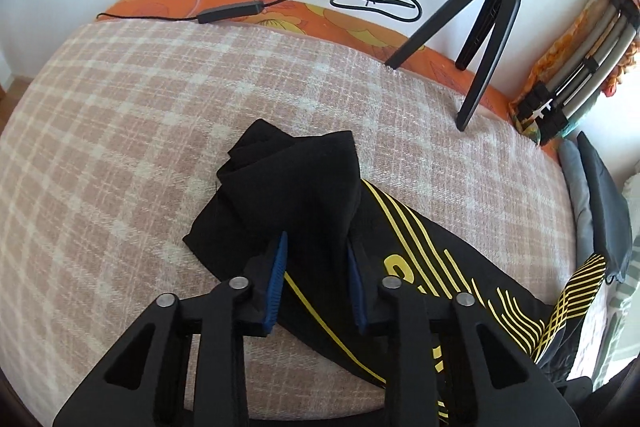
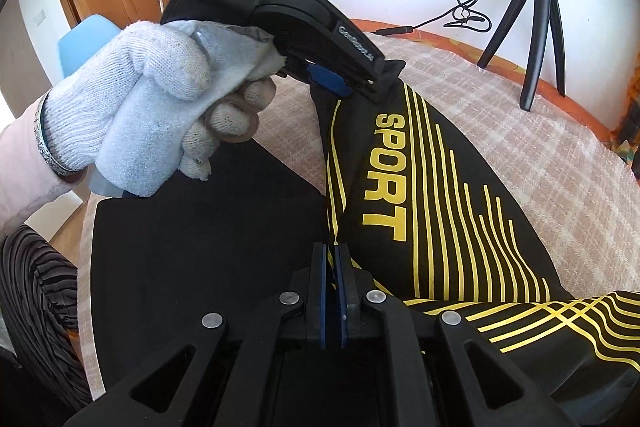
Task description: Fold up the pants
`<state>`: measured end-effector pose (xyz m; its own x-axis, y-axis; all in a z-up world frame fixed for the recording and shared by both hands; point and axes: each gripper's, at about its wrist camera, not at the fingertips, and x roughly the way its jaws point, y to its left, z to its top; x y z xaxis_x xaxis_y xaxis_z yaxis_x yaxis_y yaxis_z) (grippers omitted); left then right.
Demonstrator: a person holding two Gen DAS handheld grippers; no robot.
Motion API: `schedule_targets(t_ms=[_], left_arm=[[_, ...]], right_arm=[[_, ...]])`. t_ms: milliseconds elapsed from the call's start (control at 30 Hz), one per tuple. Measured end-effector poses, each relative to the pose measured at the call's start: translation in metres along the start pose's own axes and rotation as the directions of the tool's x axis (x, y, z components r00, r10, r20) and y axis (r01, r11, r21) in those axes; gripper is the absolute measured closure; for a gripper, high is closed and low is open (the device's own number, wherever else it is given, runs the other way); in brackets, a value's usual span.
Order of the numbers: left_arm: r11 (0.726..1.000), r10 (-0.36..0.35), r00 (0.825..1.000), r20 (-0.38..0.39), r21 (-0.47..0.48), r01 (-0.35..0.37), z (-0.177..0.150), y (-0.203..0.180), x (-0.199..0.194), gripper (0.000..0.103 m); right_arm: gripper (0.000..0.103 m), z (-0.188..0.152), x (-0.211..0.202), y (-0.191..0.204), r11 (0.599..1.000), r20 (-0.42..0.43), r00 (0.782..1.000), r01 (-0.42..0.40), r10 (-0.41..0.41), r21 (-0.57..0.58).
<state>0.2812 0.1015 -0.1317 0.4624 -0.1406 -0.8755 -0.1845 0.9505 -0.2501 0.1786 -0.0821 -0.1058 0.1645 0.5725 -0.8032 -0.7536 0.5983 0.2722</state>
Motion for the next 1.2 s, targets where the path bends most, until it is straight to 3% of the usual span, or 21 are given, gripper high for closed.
schedule_targets(t_ms=[67,133,167,267,300,433,500,567,667,800,933,967,1000,1033,1200], left_arm=[[1.000,-0.013,1.000,0.016,-0.004,0.013,-0.001,0.008,-0.004,0.080],[1.000,-0.005,0.999,0.037,0.016,0.004,-0.004,0.010,-0.008,0.095],[1.000,-0.018,0.999,0.037,0.015,0.018,-0.005,0.011,-0.010,0.095],[0.999,-0.048,0.997,0.065,-0.009,0.049,-0.007,0.021,-0.019,0.098],[0.998,-0.061,0.995,0.073,-0.017,0.063,-0.009,0.023,-0.024,0.098],[0.997,-0.075,0.993,0.096,-0.026,0.078,-0.007,0.025,-0.033,0.098],[0.996,-0.079,0.992,0.095,-0.026,0.082,-0.006,0.024,-0.032,0.098],[0.997,-0.069,0.993,0.096,-0.020,0.072,-0.005,0.023,-0.030,0.098],[0.997,-0.064,0.993,0.103,-0.031,0.068,-0.006,0.025,-0.030,0.099],[0.997,-0.064,0.992,0.113,-0.030,0.068,-0.007,0.024,-0.031,0.100],[0.997,-0.061,0.990,0.128,-0.034,0.066,-0.007,0.023,-0.035,0.100],[0.998,-0.057,0.990,0.132,-0.031,0.062,-0.007,0.023,-0.036,0.100],[0.998,-0.054,0.989,0.136,-0.029,0.059,-0.006,0.023,-0.038,0.100],[0.998,-0.052,0.989,0.141,-0.029,0.057,-0.006,0.024,-0.040,0.101],[0.995,-0.075,0.984,0.164,-0.048,0.084,-0.004,0.029,-0.049,0.102]], right_arm=[[0.098,0.001,0.004,-0.004,1.000,-0.002,1.000,-0.008,0.008,0.017],[0.097,0.000,0.005,-0.004,1.000,-0.005,1.000,-0.012,0.012,0.024],[0.097,0.001,0.003,-0.004,1.000,-0.010,1.000,-0.014,0.014,0.024],[0.071,0.004,-0.018,-0.011,0.999,0.004,0.999,-0.036,0.036,0.028],[0.069,0.005,-0.032,-0.016,0.999,0.023,0.999,-0.028,0.028,0.024],[0.053,0.008,-0.098,-0.061,0.994,0.104,0.989,0.109,-0.109,0.007],[0.030,0.005,-0.123,-0.096,0.982,0.107,0.977,0.183,-0.187,0.045],[0.030,0.001,-0.138,-0.136,0.965,0.084,0.965,0.240,-0.250,0.107],[0.030,-0.007,-0.143,-0.182,0.951,0.019,0.971,0.229,-0.238,0.209],[0.030,-0.023,-0.133,-0.216,0.935,-0.005,0.986,0.158,-0.165,0.316],[0.030,-0.032,-0.112,-0.218,0.933,0.005,0.999,0.042,-0.046,0.357],[0.036,-0.034,-0.107,-0.215,0.934,0.007,1.000,0.025,-0.030,0.357],[0.060,-0.034,-0.104,-0.213,0.935,0.012,1.000,0.001,-0.006,0.355],[0.070,-0.035,-0.101,-0.210,0.934,0.014,1.000,-0.025,0.021,0.357],[0.077,-0.037,-0.123,-0.181,0.958,0.068,0.997,0.003,-0.024,0.287]])
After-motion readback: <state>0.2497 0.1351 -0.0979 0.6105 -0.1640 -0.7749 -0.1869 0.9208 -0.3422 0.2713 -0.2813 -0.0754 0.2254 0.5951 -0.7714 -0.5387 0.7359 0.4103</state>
